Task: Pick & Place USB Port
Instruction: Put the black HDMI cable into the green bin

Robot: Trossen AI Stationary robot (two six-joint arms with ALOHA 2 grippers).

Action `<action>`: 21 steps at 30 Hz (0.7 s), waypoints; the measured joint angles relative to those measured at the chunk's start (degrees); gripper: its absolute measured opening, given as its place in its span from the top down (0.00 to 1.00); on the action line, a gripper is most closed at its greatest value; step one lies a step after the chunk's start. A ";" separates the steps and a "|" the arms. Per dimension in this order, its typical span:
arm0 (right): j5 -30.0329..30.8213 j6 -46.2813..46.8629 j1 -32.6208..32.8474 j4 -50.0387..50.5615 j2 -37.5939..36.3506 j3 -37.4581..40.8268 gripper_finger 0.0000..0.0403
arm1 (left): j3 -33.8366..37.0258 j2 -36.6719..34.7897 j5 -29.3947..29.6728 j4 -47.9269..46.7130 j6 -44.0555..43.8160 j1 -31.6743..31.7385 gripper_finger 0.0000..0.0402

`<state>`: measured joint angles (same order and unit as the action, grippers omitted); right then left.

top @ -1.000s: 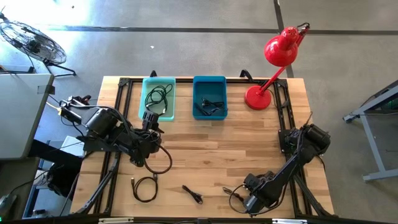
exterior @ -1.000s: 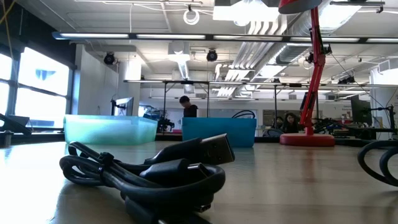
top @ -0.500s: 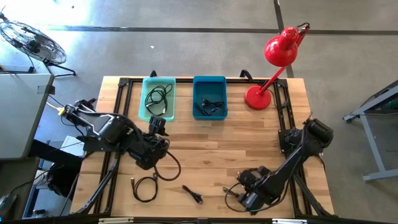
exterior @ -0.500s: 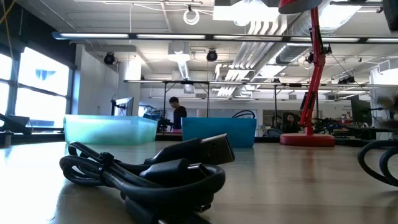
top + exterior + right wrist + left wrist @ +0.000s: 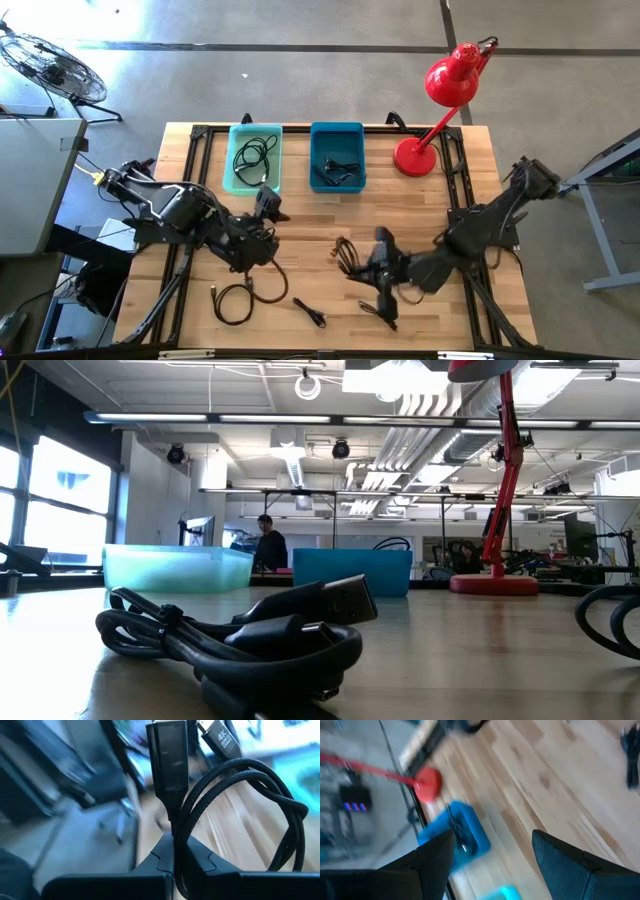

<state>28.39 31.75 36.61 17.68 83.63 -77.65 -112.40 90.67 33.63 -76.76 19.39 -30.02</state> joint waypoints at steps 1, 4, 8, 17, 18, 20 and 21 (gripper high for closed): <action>-1.65 -2.60 -0.75 -2.72 -0.83 -0.02 0.99 | 0.00 0.00 0.03 2.20 2.20 0.00 0.35; -6.24 -7.50 -2.86 -7.58 -1.85 -0.09 0.99 | 0.00 0.00 0.28 9.91 8.69 0.00 0.35; -12.80 -9.62 -5.36 -8.62 -1.11 0.02 0.99 | 0.00 0.00 0.51 20.04 16.57 0.00 0.35; -19.71 -11.33 -9.47 -9.21 -0.41 0.02 0.99 | -0.07 0.35 -5.96 23.88 17.42 2.56 0.35; -20.38 -11.55 -9.79 -9.30 -0.43 0.02 0.99 | -0.07 0.45 -8.34 23.97 17.34 3.29 0.35; -21.25 -12.29 -10.37 -9.30 -0.41 0.02 0.99 | -0.09 1.09 -12.35 24.42 16.61 4.87 0.35; -21.62 -12.57 -10.60 -9.32 -0.41 0.04 0.99 | -0.08 1.52 -13.39 24.43 16.16 5.57 0.35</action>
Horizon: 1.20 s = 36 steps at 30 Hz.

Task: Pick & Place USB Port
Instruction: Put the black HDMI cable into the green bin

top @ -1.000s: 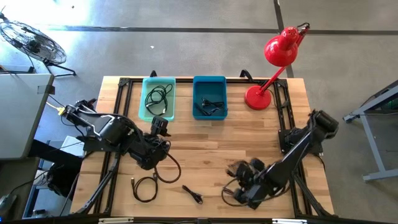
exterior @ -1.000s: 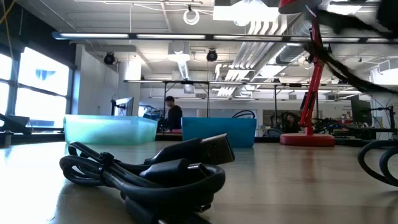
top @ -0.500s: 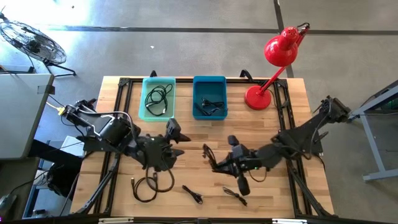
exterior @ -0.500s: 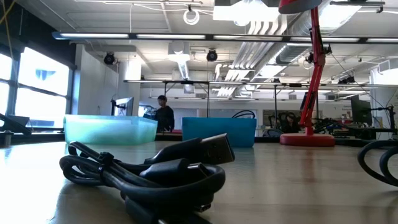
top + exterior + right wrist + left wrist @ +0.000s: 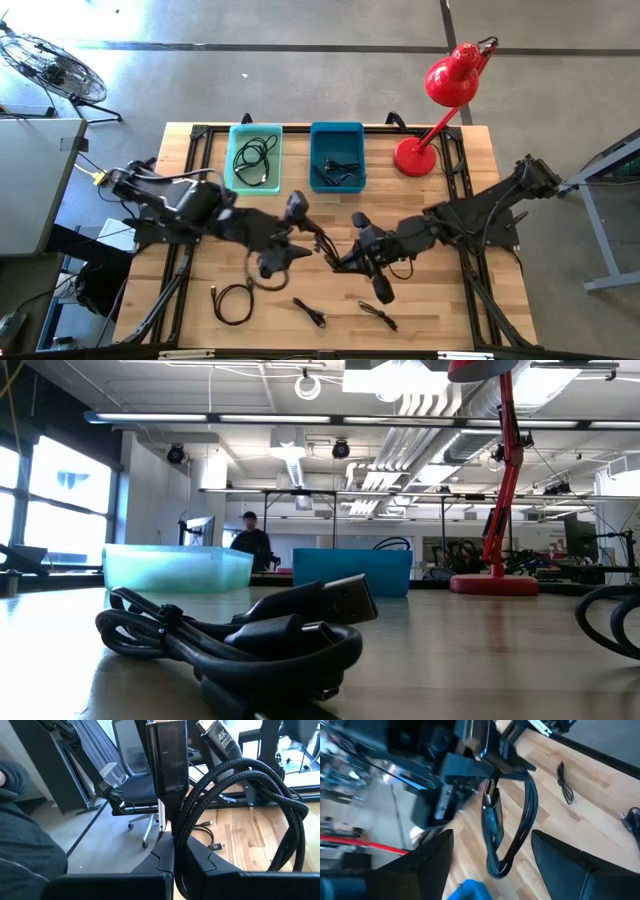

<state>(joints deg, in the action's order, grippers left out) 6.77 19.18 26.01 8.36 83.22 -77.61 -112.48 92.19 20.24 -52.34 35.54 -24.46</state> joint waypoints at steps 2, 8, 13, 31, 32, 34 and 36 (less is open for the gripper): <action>-1.10 -0.18 -0.64 0.00 0.00 -0.01 0.99 | 0.01 1.25 -1.75 -0.03 -0.76 1.63 0.35; -1.77 -1.29 -1.58 0.34 -0.02 -0.01 0.98 | 0.06 3.83 -2.87 -1.87 -1.05 4.80 0.47; -2.76 -1.27 -1.79 1.08 0.00 -0.01 0.90 | 0.08 4.23 0.35 -6.34 -1.31 6.01 0.87; 11.79 -0.60 -1.75 10.38 -6.90 0.01 0.61 | 0.23 0.40 27.79 -38.67 -19.05 7.47 0.96; 12.80 -0.74 -1.79 10.64 -7.60 -0.01 0.61 | 0.82 0.23 27.68 -37.83 -19.82 8.07 0.96; 14.28 -1.29 -1.68 11.14 -8.78 -0.01 0.60 | 1.92 -1.11 24.71 -37.28 -19.10 9.49 0.96; 14.81 -1.26 -1.53 11.82 -9.54 -0.01 0.60 | 1.92 -1.56 24.71 -38.05 -20.26 11.02 0.96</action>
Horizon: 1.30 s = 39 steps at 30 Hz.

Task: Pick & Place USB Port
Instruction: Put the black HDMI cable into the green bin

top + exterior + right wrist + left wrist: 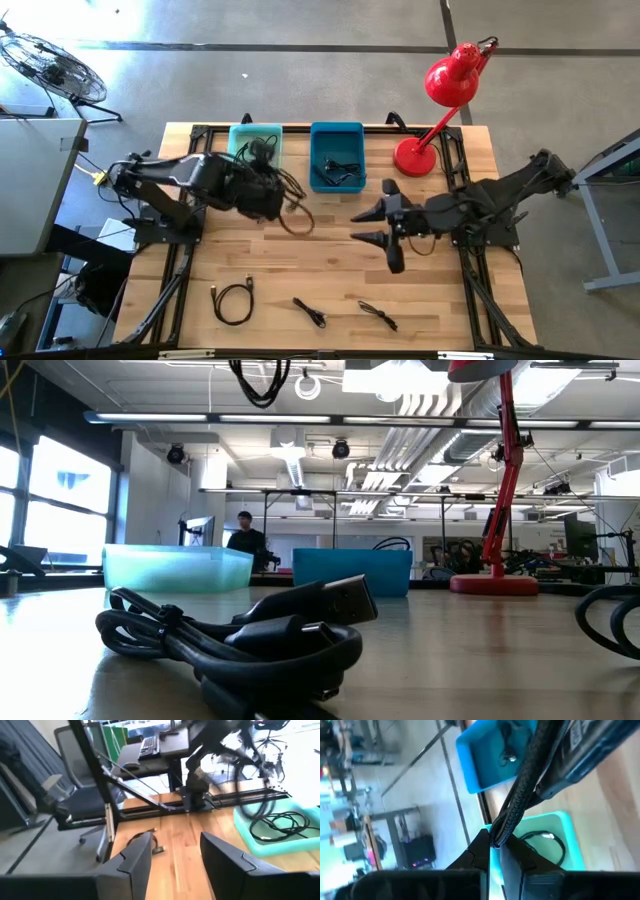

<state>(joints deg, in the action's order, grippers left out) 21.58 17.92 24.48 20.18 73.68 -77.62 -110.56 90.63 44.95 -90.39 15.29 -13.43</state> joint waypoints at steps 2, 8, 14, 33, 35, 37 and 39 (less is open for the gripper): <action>-0.04 0.04 0.01 1.25 -0.25 0.00 0.60 | 1.14 -0.49 -0.43 0.25 -0.59 2.23 0.96; 0.03 2.36 -0.08 4.74 -0.07 0.00 0.60 | 7.35 -1.27 -11.27 0.44 -4.36 13.22 0.96; -0.02 5.20 -0.06 8.07 0.02 0.66 0.60 | 21.53 -4.38 -15.59 0.31 -6.84 24.44 0.96; 4.46 2.40 -0.08 9.96 0.08 0.70 0.60 | 40.89 -8.11 -23.69 10.44 0.30 39.32 0.96; 4.46 2.48 -0.08 10.31 0.08 0.70 0.60 | 40.89 -8.13 -23.70 11.30 1.37 39.32 0.92; 4.33 2.65 -0.08 10.52 0.08 0.70 0.60 | 40.89 -8.13 -23.74 11.35 2.33 39.30 0.85; 3.92 2.70 -0.08 10.52 0.08 0.70 0.60 | 40.89 -8.12 -23.68 11.74 2.47 39.30 0.75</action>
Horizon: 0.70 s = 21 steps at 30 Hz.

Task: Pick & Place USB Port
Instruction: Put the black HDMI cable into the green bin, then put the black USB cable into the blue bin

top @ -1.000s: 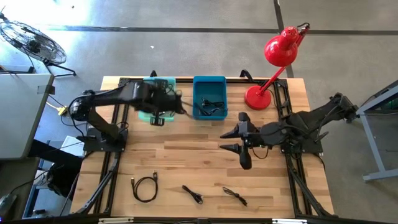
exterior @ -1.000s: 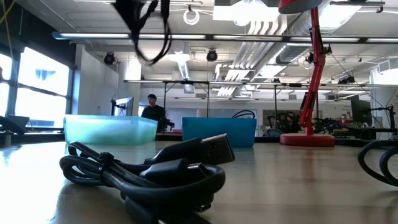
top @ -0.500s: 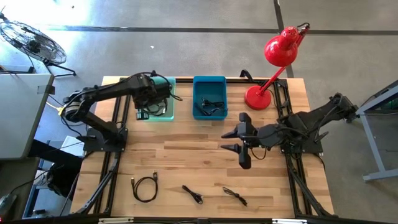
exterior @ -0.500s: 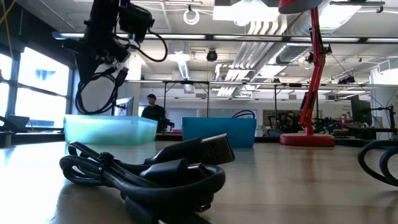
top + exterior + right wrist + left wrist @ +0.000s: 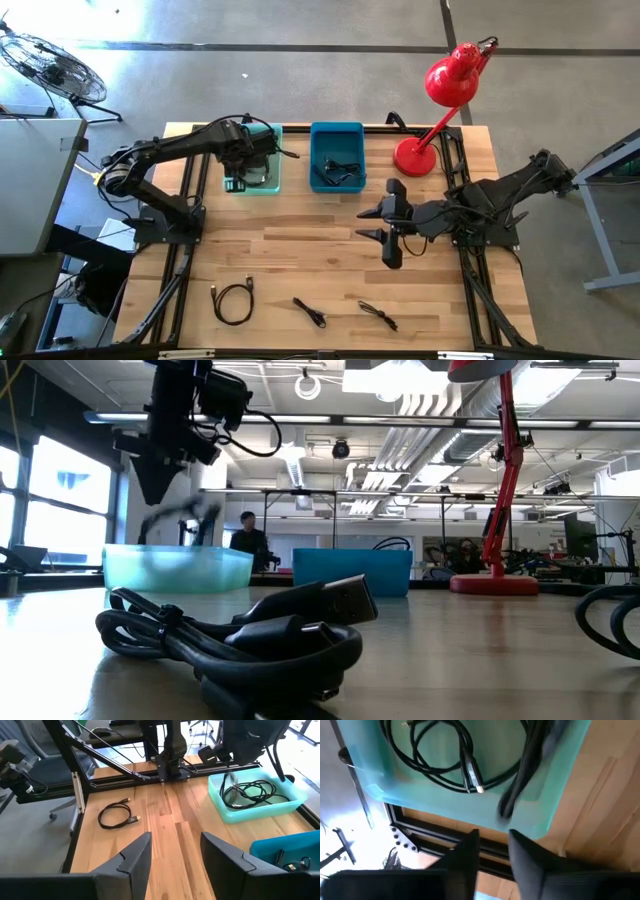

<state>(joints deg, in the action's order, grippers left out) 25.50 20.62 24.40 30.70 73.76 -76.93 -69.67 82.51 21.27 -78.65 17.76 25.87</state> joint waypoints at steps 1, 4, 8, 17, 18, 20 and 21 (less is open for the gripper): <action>-0.17 0.02 0.00 0.00 0.00 0.00 0.60 | 0.00 -0.01 0.03 0.46 0.00 0.00 0.71; -0.36 0.02 0.00 -0.01 0.22 0.00 0.60 | 0.00 -0.01 0.06 1.02 0.00 0.00 0.57; -0.63 0.04 0.00 -0.04 0.48 0.00 0.60 | 0.00 -0.01 0.17 0.33 0.00 0.00 0.43; -1.06 -0.13 -0.02 0.35 0.55 0.00 0.60 | -7.90 -6.89 -4.53 -7.90 -2.84 -5.84 0.37; -1.92 -0.13 -0.07 0.42 0.55 0.00 0.60 | -9.45 -8.51 -6.20 -7.95 -3.70 -7.64 0.37; -3.00 -0.09 -0.41 0.71 0.55 0.00 0.60 | -12.22 -11.78 -9.15 -7.82 -5.32 -11.54 0.37; -3.46 0.16 -0.42 1.09 0.55 0.00 0.60 | -13.46 -13.56 -10.73 -7.17 -6.50 -13.94 0.37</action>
<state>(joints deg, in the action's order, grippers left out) 22.03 20.79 23.99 31.79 74.30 -76.93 -83.13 68.94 10.54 -85.82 11.26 11.93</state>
